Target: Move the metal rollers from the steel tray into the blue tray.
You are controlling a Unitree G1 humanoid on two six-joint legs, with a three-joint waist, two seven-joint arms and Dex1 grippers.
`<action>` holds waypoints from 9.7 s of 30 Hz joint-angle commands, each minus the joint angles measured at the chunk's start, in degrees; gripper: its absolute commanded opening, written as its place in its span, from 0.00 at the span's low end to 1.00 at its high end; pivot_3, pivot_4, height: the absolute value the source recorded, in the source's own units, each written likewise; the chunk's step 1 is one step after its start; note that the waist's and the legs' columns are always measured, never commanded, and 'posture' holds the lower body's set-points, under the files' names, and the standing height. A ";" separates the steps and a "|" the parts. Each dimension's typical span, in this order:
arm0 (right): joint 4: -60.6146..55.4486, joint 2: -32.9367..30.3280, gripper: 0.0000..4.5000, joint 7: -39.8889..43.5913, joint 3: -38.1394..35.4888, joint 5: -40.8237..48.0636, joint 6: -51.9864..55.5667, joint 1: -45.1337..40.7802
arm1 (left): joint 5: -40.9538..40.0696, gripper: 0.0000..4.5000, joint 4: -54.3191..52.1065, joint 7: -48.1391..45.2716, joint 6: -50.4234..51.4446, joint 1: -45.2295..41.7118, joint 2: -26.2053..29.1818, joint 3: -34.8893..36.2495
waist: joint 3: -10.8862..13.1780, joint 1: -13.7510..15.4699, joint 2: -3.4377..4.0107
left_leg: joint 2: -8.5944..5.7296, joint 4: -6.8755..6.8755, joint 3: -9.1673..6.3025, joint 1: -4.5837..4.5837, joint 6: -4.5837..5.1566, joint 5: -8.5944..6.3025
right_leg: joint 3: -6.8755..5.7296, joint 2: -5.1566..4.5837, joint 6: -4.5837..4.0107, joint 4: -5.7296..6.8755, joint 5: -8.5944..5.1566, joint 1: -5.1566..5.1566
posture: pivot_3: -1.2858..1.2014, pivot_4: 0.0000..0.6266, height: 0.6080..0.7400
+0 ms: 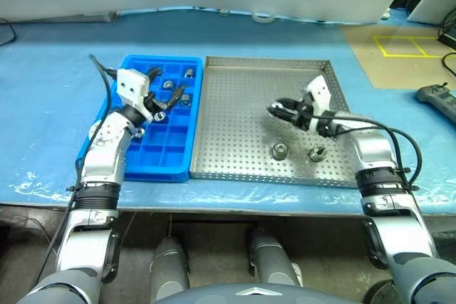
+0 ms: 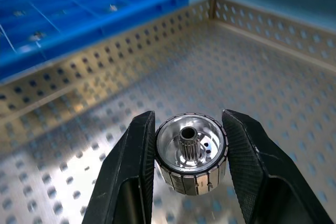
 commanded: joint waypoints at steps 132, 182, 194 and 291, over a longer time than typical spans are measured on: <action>9.41 30.95 0.88 5.99 25.52 -13.60 -9.09 -8.93 | 1.41 0.92 -25.09 31.22 6.08 24.88 -4.20 15.31 | -0.10 6.64 -0.27 | 0.94 -1.42 -0.47 0.76 -1.56 0.79 | -0.07 1.10 -0.19 -0.03 0.11 -0.04 | 0.52 0.24 1.00; -3.61 7.04 0.89 -16.37 4.80 -12.96 -2.96 3.39 | 13.41 0.12 29.46 -17.47 11.63 -15.23 -6.14 -19.05 | -0.90 -3.51 0.60 | 0.40 -1.18 -0.20 1.71 -1.12 0.54 | 0.19 1.03 -0.19 -0.39 0.15 0.92 | 0.29 0.24 1.00; 10.39 12.64 0.89 -13.35 9.11 -14.48 -9.83 -4.28 | -2.85 0.01 -1.64 9.46 1.56 -0.90 -13.45 5.37 | -0.77 -5.41 0.38 | 0.68 -1.21 -0.33 0.74 -0.94 0.44 | -0.18 1.08 -0.29 -0.89 0.21 0.37 | 0.41 0.24 1.00; 15.05 16.87 0.51 0.56 12.60 -12.61 -5.04 -4.67 | -5.70 0.56 -5.07 10.01 2.38 5.18 0.84 8.51 | -0.73 4.67 0.09 | 0.86 -1.56 -0.20 0.96 -1.52 0.72 | 0.11 1.17 -0.38 -0.30 0.18 -0.05 | 0.42 0.24 1.00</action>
